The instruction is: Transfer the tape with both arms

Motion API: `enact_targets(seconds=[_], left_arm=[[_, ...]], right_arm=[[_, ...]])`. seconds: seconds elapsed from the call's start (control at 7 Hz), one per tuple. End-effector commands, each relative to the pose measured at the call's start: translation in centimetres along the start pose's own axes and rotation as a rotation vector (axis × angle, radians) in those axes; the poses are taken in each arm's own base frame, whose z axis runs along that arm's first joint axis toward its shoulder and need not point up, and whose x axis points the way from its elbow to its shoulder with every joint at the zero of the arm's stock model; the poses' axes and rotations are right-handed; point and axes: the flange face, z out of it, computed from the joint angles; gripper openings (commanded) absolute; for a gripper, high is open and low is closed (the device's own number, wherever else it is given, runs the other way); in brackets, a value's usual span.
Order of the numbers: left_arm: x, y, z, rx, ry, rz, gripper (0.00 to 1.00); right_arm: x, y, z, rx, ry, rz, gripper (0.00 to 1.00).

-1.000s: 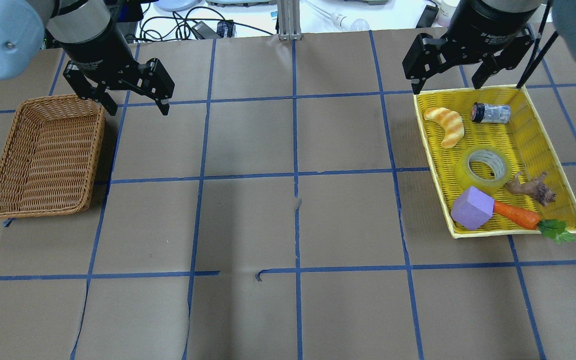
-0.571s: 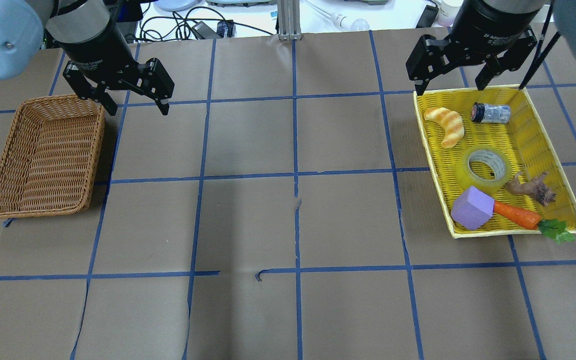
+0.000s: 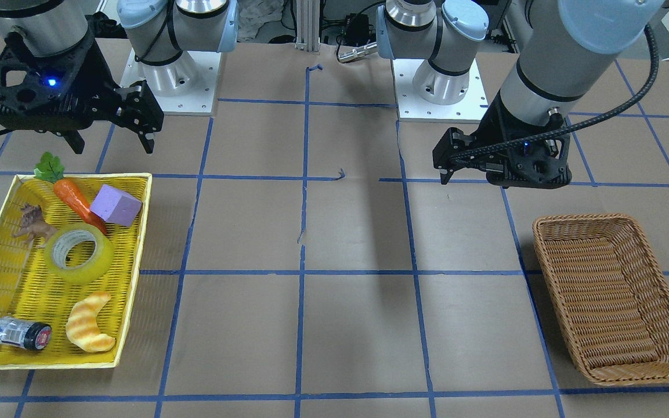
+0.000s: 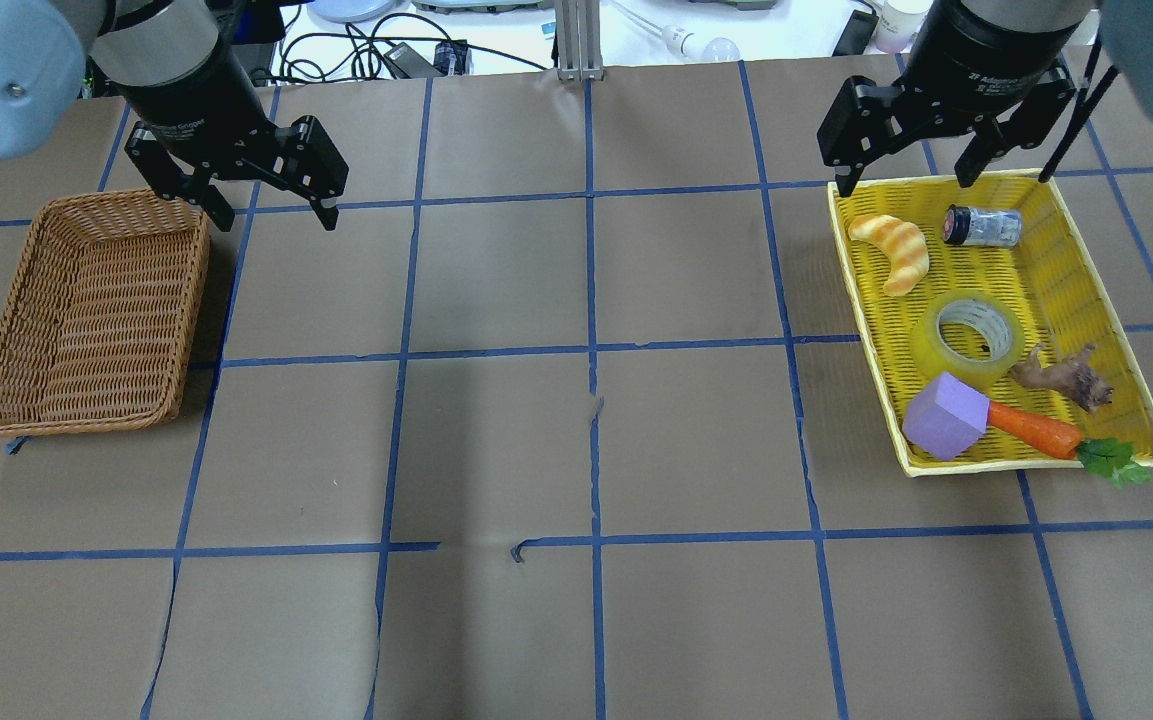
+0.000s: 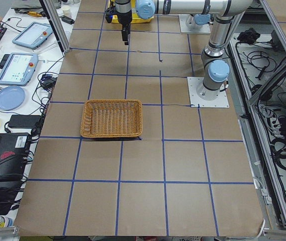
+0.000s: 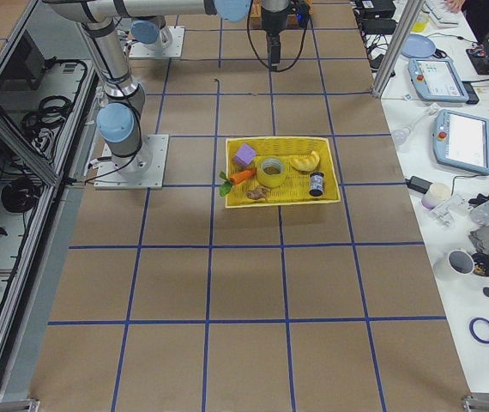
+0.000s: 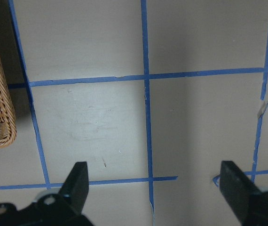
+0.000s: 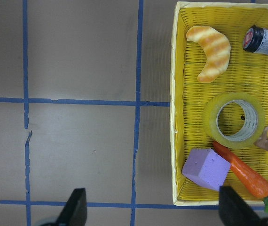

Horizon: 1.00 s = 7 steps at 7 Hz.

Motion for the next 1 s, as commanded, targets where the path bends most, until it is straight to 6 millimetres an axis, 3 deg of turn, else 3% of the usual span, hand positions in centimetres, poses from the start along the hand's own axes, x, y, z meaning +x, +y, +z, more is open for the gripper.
enact_targets(seconds=[0.0, 0.14, 0.29, 0.43, 0.57, 0.86], left_arm=[[0.0, 0.0, 0.0, 0.000, 0.002, 0.000, 1.00], [0.0, 0.0, 0.1, -0.001, 0.004, 0.000, 1.00], [0.0, 0.0, 0.1, -0.001, 0.004, 0.000, 1.00], [0.0, 0.0, 0.1, -0.001, 0.005, 0.000, 1.00], [0.0, 0.0, 0.0, 0.001, 0.005, 0.000, 1.00], [-0.2, 0.0, 0.0, -0.001, 0.002, -0.003, 1.00]], right_arm=[[0.7, -0.6, -0.1, -0.011, 0.027, -0.003, 1.00], [0.7, -0.3, -0.7, -0.033, 0.031, -0.006, 1.00], [0.8, -1.0, 0.1, -0.045, 0.029, -0.006, 1.00], [2.0, -3.2, 1.5, -0.076, 0.038, -0.014, 1.00], [4.3, -4.9, 0.9, -0.071, 0.033, -0.001, 1.00], [8.4, -6.5, 2.0, -0.076, 0.030, -0.027, 1.00]])
